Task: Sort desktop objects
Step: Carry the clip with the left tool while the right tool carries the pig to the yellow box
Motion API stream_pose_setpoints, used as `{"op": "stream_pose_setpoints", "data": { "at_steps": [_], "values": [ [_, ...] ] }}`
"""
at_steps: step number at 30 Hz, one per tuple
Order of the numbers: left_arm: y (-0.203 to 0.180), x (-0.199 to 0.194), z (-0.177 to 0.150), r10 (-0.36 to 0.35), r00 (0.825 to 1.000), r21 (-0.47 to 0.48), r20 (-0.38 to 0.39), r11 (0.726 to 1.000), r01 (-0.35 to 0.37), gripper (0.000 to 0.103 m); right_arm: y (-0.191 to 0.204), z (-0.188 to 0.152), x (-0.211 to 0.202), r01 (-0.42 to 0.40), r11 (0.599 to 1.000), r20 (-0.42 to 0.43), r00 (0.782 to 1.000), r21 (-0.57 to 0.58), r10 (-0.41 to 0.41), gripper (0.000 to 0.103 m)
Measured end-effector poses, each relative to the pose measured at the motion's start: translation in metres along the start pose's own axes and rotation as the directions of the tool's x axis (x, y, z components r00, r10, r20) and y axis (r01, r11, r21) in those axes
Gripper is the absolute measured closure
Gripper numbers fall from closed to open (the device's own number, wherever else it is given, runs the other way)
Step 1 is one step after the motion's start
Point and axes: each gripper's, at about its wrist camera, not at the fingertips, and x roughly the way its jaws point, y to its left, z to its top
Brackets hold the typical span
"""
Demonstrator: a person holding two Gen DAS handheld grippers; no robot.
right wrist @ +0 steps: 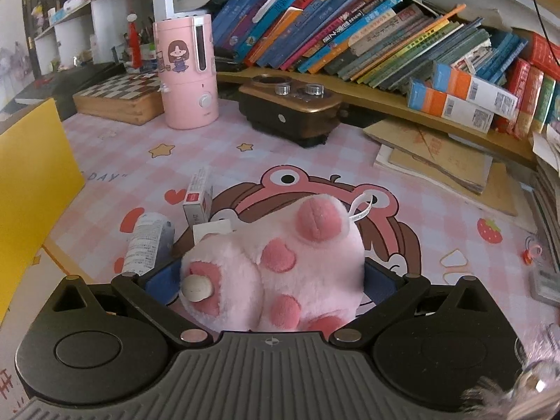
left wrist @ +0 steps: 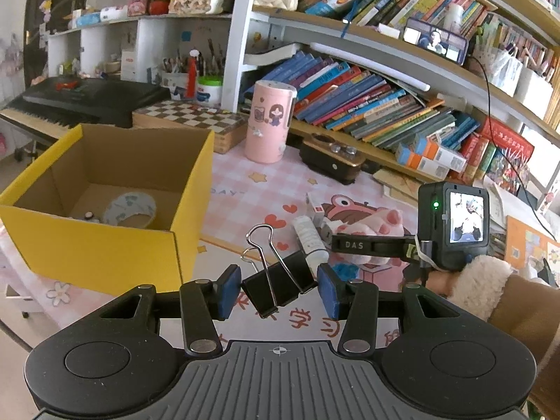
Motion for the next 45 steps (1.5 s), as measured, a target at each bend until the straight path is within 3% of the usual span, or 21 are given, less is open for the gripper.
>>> {"op": "stream_pose_setpoints", "data": {
  "at_steps": [8, 12, 18, 22, 29, 33, 37, 45],
  "values": [
    [0.001, -0.015, -0.004, 0.004, 1.000, 0.001, 0.001, 1.000, -0.004, 0.057, 0.003, 0.004, 0.005, 0.028, 1.000, -0.009, 1.000, -0.003, -0.028, 0.000],
    [0.005, -0.023, -0.007, 0.022, 1.000, -0.010, 0.011, 1.000, -0.022, 0.057, -0.001, 0.002, 0.002, 0.103, 0.994, -0.008, 0.995, 0.039, -0.103, 0.000],
    [0.007, -0.028, -0.010, 0.035, 0.999, -0.020, 0.014, 0.999, -0.035, 0.057, -0.004, 0.001, 0.004, 0.098, 0.994, -0.002, 0.995, 0.053, -0.098, 0.000],
    [0.008, -0.031, -0.011, 0.047, 0.999, -0.027, 0.017, 0.999, -0.046, 0.057, -0.003, -0.001, 0.006, 0.103, 0.994, 0.017, 0.994, 0.031, -0.104, 0.000],
    [0.008, -0.031, -0.012, 0.057, 0.998, -0.031, 0.014, 0.998, -0.056, 0.057, -0.010, -0.009, 0.003, 0.182, 0.982, 0.066, 0.980, 0.051, -0.185, 0.000],
    [0.007, -0.029, -0.013, 0.054, 0.998, -0.030, 0.008, 0.998, -0.054, 0.057, -0.020, -0.010, 0.000, 0.138, 0.987, 0.065, 0.987, 0.081, -0.144, 0.000],
    [0.006, -0.027, -0.011, 0.045, 0.999, -0.022, 0.007, 0.999, -0.045, 0.057, -0.025, -0.009, -0.010, 0.098, 0.989, 0.065, 0.992, 0.112, -0.106, 0.008],
    [0.002, -0.023, -0.007, -0.027, 0.999, -0.014, 0.025, 1.000, 0.027, 0.057, -0.029, -0.012, -0.078, 0.008, 0.989, 0.131, 0.991, 0.147, -0.027, 0.007]
  ]
}}
